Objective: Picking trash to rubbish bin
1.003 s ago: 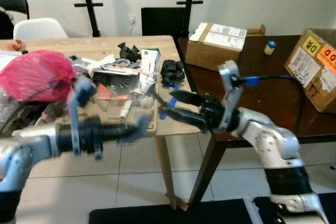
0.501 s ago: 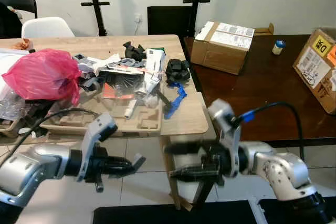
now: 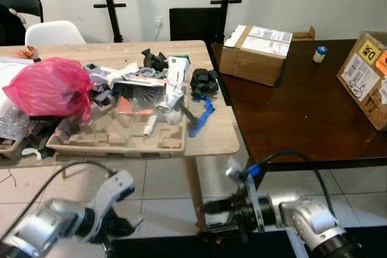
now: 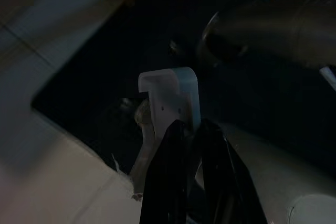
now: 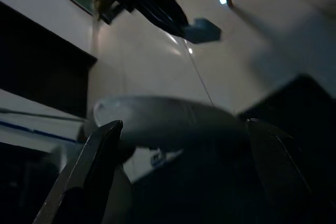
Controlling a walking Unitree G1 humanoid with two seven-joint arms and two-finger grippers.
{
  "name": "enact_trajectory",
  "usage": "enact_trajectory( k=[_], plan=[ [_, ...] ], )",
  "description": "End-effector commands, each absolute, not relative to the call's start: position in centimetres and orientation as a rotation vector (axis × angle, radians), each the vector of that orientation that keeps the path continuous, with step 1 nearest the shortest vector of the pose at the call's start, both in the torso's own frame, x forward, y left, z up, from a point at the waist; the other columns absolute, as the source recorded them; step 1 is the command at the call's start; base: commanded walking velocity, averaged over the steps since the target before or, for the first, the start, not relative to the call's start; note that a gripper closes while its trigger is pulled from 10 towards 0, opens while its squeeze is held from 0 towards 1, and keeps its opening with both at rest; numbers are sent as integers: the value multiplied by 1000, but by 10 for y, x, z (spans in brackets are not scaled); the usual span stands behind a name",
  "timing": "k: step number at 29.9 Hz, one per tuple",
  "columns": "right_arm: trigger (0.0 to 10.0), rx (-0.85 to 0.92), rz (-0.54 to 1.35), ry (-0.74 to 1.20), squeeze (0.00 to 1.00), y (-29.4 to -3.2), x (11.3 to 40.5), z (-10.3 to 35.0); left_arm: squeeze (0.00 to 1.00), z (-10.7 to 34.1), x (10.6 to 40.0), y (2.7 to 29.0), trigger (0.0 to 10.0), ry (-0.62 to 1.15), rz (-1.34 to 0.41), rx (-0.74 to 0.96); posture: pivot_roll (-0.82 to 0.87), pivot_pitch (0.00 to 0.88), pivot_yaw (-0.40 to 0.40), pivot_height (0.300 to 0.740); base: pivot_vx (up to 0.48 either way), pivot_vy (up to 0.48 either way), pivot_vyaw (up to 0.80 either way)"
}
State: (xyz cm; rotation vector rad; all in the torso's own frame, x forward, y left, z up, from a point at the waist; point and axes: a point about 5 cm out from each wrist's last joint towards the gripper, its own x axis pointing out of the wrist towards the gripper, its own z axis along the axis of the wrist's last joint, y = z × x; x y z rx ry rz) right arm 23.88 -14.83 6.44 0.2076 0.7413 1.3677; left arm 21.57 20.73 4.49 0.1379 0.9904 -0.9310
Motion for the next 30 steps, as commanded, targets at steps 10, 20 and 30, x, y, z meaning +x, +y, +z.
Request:
enact_trajectory(
  k=[10,20,30],
  plan=[
    [10000,97,1048,934,0,-170,231,-2,0,-13,222,200,0,975,-574,92,-70,22,17,740,0,0,0],
    [10000,76,311,955,0,-193,227,-50,0,-48,222,202,10000,932,-167,16,-78,28,26,740,0,0,0],
    [10000,82,76,936,0,-193,216,-63,0,-59,220,190,10000,955,-126,17,-91,42,37,740,0,0,0]
  ],
)
